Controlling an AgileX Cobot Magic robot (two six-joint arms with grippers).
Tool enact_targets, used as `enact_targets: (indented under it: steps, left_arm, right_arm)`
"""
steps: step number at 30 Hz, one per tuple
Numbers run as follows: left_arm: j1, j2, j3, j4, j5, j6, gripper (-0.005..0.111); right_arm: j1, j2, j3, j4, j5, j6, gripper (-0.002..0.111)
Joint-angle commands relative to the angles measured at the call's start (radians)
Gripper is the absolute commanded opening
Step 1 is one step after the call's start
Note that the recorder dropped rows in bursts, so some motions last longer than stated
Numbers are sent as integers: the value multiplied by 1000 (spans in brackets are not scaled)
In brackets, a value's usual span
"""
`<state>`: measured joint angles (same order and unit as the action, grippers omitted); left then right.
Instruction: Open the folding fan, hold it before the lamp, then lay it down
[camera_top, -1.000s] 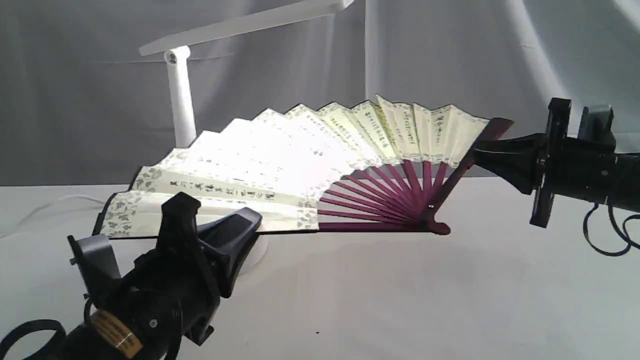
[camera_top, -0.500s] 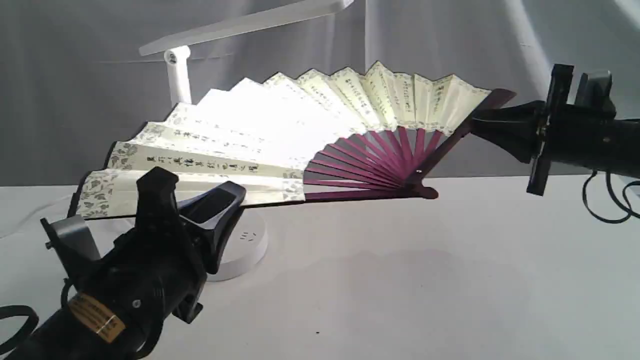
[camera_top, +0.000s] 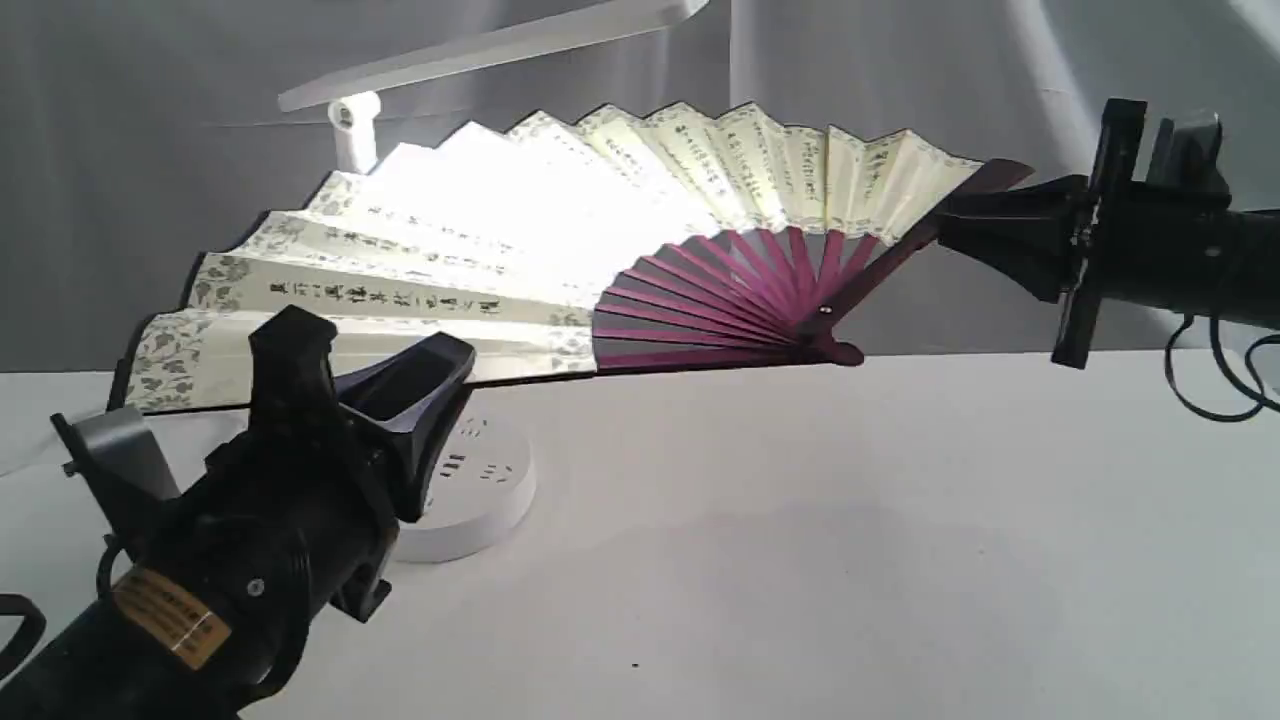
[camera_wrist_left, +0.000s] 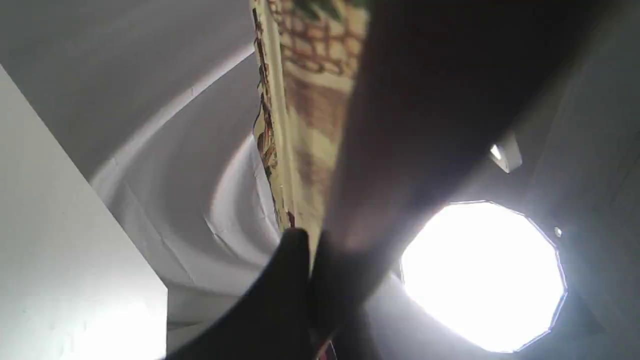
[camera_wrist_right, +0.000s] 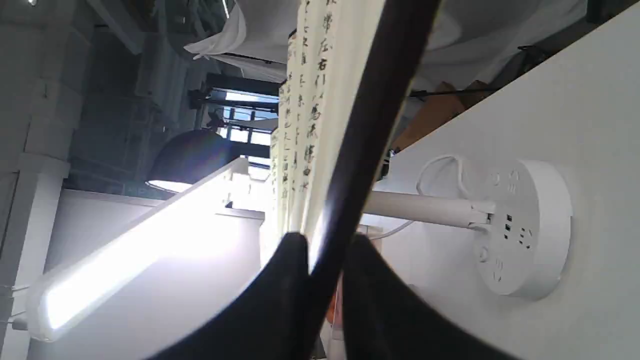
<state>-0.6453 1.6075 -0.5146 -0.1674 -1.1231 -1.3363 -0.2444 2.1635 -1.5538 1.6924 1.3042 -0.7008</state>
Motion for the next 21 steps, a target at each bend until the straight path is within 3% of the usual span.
enact_targets:
  steps: [1,21]
  left_arm:
    - [-6,-31,-1,-10,-98,-22,0]
    - [-6,-38,-3,-40,-98,-31,0]
  right_arm:
    - [-25,-20,-8,52,-83,-30,0]
    - [-25,-62,-8,52,-83,-27,0]
